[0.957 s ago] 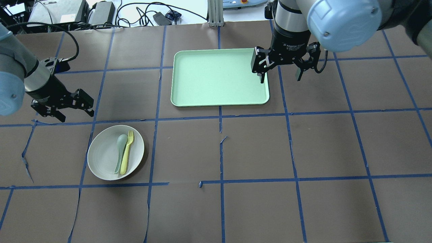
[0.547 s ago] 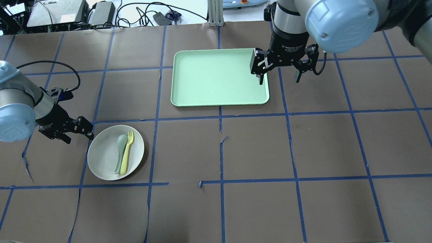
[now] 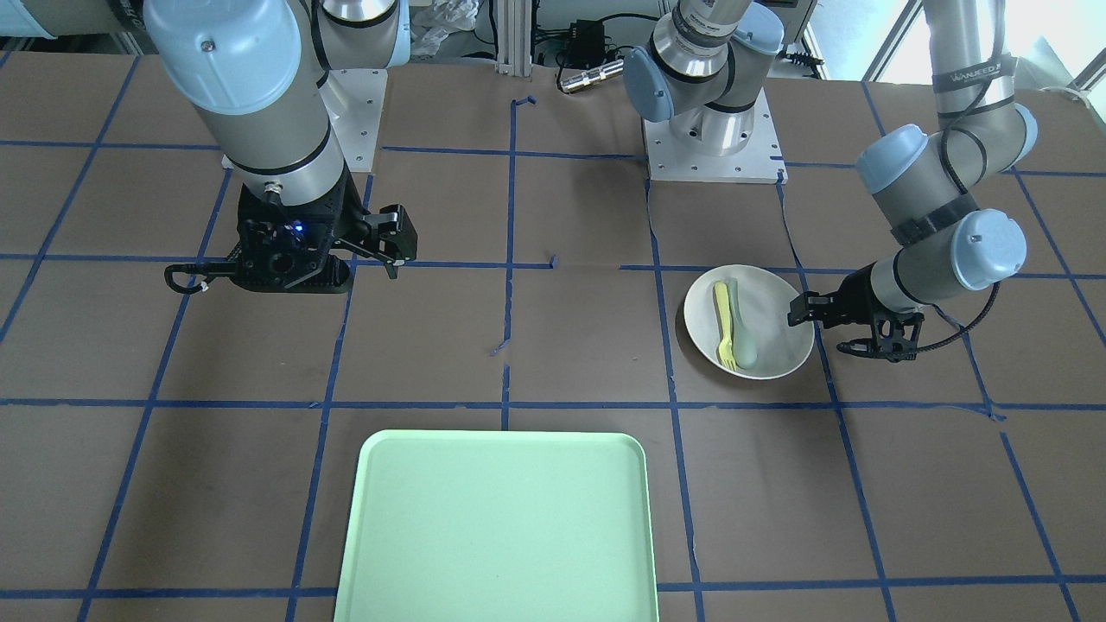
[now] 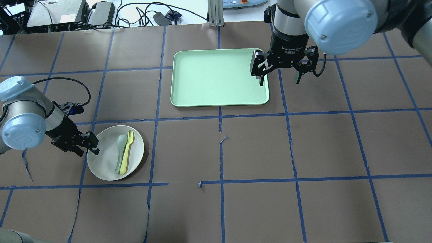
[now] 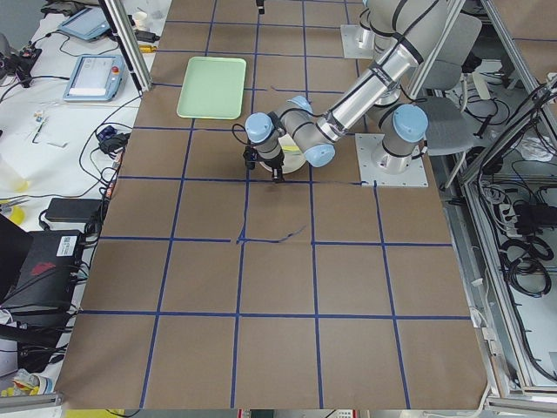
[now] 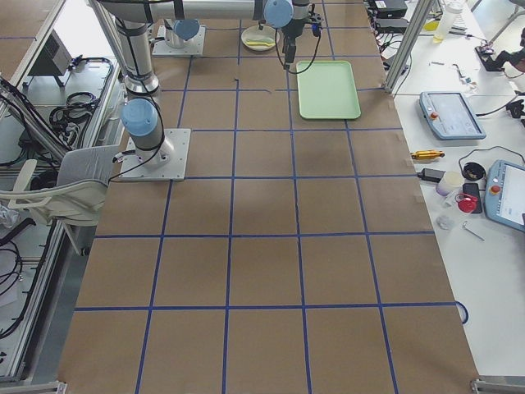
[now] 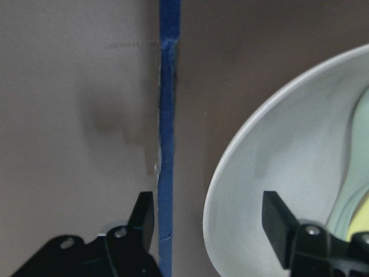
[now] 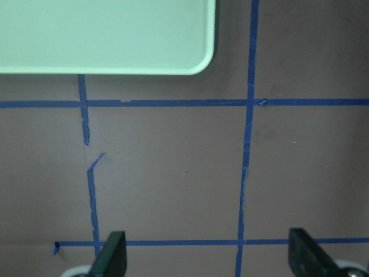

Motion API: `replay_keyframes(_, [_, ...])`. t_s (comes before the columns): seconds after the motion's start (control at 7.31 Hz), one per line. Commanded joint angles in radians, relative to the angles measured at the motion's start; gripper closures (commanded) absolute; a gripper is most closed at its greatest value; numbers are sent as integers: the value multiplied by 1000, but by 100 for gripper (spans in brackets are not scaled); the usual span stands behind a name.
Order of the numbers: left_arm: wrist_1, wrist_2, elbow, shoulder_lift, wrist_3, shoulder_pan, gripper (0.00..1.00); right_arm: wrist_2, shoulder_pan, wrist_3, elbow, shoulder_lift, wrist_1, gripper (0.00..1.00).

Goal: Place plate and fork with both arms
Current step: 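Lower the left gripper and grip the white plate's rim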

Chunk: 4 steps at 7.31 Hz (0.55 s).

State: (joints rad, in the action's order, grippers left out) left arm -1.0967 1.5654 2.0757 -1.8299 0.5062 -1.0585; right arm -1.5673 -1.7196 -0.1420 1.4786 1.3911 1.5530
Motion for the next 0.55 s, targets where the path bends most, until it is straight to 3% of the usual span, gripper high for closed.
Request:
replay_keyframes(0.0, [-5, -4, 6, -6, 28, -1, 78, -3, 0, 2, 0, 0, -1, 0])
replay_keyframes(0.14, [-6, -4, 3, -8, 34, -3, 100, -3, 0, 2, 0, 0, 1, 0])
replay_keyframes(0.41, [-23, -1, -26, 7, 98, -5, 100, -5, 0, 12, 0, 0, 1, 0])
